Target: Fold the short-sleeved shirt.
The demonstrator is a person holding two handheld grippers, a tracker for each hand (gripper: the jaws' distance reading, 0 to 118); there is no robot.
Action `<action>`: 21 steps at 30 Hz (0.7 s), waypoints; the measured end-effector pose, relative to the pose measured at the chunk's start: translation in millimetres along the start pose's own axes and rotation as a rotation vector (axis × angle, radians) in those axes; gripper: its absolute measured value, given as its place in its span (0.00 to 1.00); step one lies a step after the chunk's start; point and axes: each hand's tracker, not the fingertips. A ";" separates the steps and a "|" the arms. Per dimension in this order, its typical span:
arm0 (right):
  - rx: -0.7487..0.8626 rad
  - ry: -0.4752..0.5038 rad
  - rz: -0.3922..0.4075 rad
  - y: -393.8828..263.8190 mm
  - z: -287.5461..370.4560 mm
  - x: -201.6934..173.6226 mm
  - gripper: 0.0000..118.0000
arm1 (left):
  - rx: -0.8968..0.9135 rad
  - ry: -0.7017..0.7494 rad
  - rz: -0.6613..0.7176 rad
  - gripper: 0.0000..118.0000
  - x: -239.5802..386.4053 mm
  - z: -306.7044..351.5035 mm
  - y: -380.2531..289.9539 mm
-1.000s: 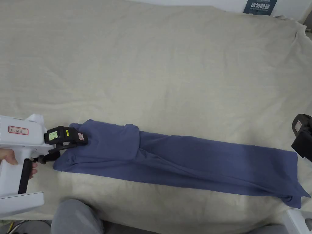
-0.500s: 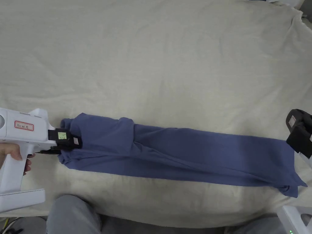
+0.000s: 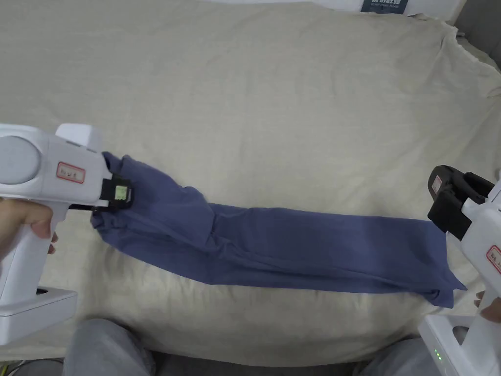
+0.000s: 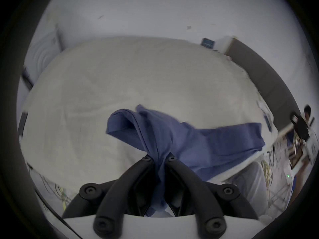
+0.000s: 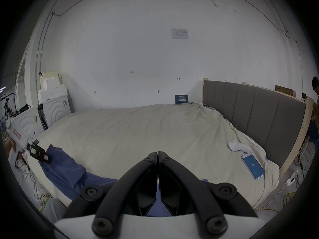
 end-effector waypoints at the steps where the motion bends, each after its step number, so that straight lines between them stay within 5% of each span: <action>1: 0.005 -0.001 -0.008 -0.4 2.1 2.6 0.00 | 0.000 -0.022 -0.018 0.05 13.6 6.6 5.2; 13: 0.030 -0.034 -0.070 -8.5 28.5 39.0 0.00 | -0.122 -0.190 -0.287 0.05 178.7 -62.0 21.0; 21: 0.037 -0.099 -0.112 -12.8 49.2 63.4 0.00 | -0.240 -0.140 -0.232 0.06 252.1 -176.7 2.9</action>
